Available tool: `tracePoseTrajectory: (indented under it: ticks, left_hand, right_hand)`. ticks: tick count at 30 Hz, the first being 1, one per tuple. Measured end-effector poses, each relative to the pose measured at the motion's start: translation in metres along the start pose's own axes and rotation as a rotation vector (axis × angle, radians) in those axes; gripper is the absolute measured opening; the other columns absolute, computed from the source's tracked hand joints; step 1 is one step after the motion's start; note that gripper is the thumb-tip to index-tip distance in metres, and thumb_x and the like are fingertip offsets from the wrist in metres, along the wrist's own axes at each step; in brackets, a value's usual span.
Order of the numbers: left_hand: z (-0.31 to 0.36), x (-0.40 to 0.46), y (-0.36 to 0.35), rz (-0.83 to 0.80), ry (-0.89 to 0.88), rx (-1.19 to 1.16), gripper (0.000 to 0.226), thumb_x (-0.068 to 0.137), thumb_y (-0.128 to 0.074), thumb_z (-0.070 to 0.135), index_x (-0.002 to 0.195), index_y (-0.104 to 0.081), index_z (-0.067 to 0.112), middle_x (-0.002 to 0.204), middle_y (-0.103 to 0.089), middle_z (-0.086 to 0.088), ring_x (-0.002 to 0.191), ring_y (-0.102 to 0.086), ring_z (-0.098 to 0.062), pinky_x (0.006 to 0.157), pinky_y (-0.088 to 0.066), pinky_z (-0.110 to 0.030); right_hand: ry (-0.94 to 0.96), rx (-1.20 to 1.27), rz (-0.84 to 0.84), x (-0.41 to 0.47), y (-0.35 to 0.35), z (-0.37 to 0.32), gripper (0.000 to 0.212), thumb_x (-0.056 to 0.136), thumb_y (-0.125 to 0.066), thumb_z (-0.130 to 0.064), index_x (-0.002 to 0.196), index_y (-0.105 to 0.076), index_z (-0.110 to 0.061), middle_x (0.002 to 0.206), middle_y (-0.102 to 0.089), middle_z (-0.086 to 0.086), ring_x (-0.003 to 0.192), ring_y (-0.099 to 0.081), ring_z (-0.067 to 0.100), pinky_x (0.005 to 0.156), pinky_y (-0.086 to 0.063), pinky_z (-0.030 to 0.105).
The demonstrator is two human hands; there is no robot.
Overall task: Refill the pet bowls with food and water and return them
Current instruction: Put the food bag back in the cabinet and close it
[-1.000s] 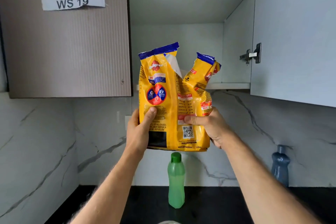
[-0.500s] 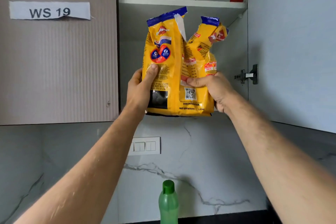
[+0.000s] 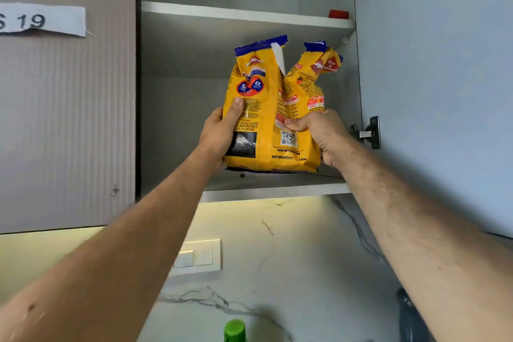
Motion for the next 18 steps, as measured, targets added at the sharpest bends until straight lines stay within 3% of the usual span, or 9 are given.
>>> tracePoseTrajectory:
  ticks: [6, 10, 12, 16, 18]
  left_hand:
    - [-0.021, 0.042, -0.013, -0.052, 0.097, 0.056, 0.048, 0.093, -0.062, 0.05, 0.126, -0.058, 0.017, 0.115, -0.074, -0.005, 0.103, -0.073, -0.026, 0.096, -0.054, -0.05]
    - [-0.042, 0.059, -0.019, -0.073, 0.203, 0.044, 0.032, 0.098, -0.058, 0.033, 0.125, -0.063, 0.016, 0.115, -0.074, -0.006, 0.105, -0.071, -0.027, 0.098, -0.052, -0.049]
    - [-0.052, 0.066, -0.022, -0.059, 0.233, 0.083, 0.026, 0.099, -0.057, 0.029, 0.121, -0.064, 0.017, 0.115, -0.074, -0.006, 0.104, -0.07, -0.026, 0.097, -0.052, -0.048]
    - [-0.063, 0.086, -0.037, -0.087, 0.244, 0.233, 0.023, 0.102, -0.053, 0.026, 0.122, -0.058, 0.016, 0.118, -0.069, -0.006, 0.094, -0.066, -0.019, 0.077, -0.051, -0.036]
    - [-0.064, 0.098, -0.042, -0.105, 0.263, 0.377, 0.021, 0.102, -0.052, 0.026, 0.121, -0.056, 0.017, 0.112, -0.067, -0.004, 0.09, -0.062, -0.016, 0.067, -0.046, -0.032]
  right_hand:
    - [0.009, -0.062, 0.043, 0.035, 0.005, 0.012, 0.035, 0.076, -0.088, -0.004, 0.102, -0.07, -0.017, 0.087, -0.079, 0.002, 0.066, -0.078, 0.018, 0.06, -0.062, 0.034]
    - [0.065, -0.193, 0.03, 0.053, 0.004, 0.024, 0.036, 0.08, -0.085, -0.001, 0.09, -0.067, -0.029, 0.095, -0.078, -0.001, 0.089, -0.077, 0.024, 0.082, -0.062, 0.044]
    - [0.078, -0.239, 0.045, 0.061, 0.008, 0.035, 0.035, 0.081, -0.084, -0.001, 0.087, -0.066, -0.03, 0.095, -0.077, -0.003, 0.092, -0.075, 0.022, 0.085, -0.059, 0.044]
    - [0.117, -0.329, 0.09, 0.074, 0.016, 0.051, 0.033, 0.086, -0.083, -0.007, 0.084, -0.06, -0.031, 0.084, -0.066, -0.014, 0.075, -0.063, 0.005, 0.061, -0.047, 0.024]
    - [0.144, -0.379, 0.117, 0.078, 0.018, 0.057, 0.028, 0.086, -0.082, -0.009, 0.093, -0.062, -0.028, 0.083, -0.065, -0.014, 0.074, -0.061, 0.004, 0.058, -0.042, 0.022]
Point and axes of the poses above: each hand's wrist, its own x-axis towards the middle knuckle, its own y-axis out of the back of the hand, z = x × y, the point moved 6 cm from there along x, towards the middle knuckle
